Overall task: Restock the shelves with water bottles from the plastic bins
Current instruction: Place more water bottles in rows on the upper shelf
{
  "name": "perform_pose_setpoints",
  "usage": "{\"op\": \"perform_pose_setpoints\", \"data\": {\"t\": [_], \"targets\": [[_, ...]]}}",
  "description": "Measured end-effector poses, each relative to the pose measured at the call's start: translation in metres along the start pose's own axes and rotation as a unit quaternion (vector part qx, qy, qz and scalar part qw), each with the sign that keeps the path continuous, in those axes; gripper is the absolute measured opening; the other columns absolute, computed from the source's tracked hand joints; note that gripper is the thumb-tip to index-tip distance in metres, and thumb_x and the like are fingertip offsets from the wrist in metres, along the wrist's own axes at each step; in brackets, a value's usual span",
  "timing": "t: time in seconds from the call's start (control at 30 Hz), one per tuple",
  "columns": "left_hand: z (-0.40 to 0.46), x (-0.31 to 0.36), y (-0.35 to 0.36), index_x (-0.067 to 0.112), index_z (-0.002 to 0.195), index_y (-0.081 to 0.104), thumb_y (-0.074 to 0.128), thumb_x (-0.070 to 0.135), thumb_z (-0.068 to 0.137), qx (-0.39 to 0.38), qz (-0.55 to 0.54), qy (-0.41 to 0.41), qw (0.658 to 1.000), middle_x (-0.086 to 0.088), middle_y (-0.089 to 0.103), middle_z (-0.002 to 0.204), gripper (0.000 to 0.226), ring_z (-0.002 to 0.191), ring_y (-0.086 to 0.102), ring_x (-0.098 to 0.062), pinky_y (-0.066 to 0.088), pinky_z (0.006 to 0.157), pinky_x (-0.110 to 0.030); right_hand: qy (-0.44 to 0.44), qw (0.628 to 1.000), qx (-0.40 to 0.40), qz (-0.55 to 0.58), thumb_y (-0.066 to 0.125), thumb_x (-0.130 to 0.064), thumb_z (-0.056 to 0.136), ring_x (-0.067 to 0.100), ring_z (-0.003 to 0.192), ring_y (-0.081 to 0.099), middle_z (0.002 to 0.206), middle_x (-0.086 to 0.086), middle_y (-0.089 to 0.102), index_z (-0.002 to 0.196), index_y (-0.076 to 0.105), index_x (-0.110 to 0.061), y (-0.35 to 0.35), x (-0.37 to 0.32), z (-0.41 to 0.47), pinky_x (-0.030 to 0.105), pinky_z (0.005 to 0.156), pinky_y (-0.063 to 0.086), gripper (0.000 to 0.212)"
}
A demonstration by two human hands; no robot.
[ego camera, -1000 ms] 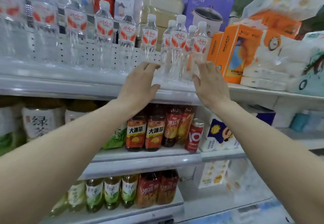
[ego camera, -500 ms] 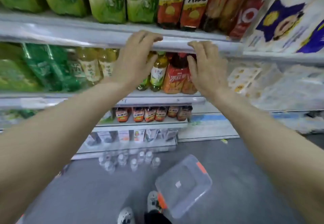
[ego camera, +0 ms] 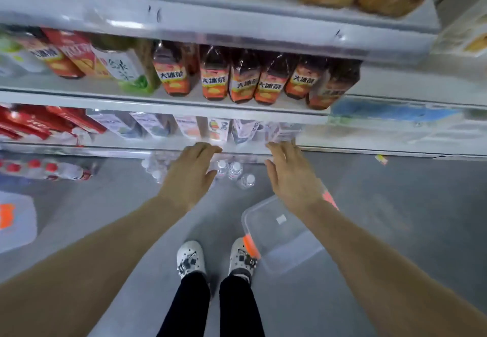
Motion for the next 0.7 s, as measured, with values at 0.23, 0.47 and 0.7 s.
{"op": "perform_pose_setpoints", "data": {"t": [0.23,0.47,0.7], "targets": [[-0.016,-0.109,0.188,0.004,0.12,0.062,0.076,0.0,0.072,-0.09,0.014,-0.086,0.992,-0.019,0.06,0.119,0.05,0.106,0.057,-0.043,0.047,0.09,-0.05,0.06,0.994,-0.094,0.01,0.055,-0.024,0.087,0.038,0.078,0.062,0.1,0.019,0.063,0.123,0.055,-0.006,0.208,0.059,-0.037,0.039,0.054,0.052,0.04],[-0.01,-0.196,0.317,-0.001,0.136,0.044,0.076,0.007,0.075,-0.119,0.098,-0.074,0.985,-0.021,0.038,0.147,0.07,0.14,0.027,-0.041,0.022,0.117,-0.046,0.118,0.976,-0.176,0.042,0.057,-0.028,0.095,0.045,0.107,0.053,0.127,0.025,0.051,0.136,0.047,-0.003,0.384,0.091,-0.048,0.048,0.086,0.044,0.048],[-0.023,-0.222,0.359,0.011,0.153,0.013,0.062,-0.001,0.082,-0.127,0.044,-0.124,0.983,-0.008,0.003,0.162,0.087,0.147,0.012,-0.03,0.035,0.106,-0.044,0.175,0.974,-0.11,0.096,0.049,-0.006,0.096,0.045,0.098,0.054,0.134,0.022,0.04,0.125,0.05,-0.006,0.439,0.097,-0.059,0.044,0.075,0.045,0.029]]}}
Point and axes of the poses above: each hand's wrist, its own z-axis towards the middle knuckle, its own y-axis out of the palm, x = y × z, the point moved 7 cm from there along z, towards the middle knuckle
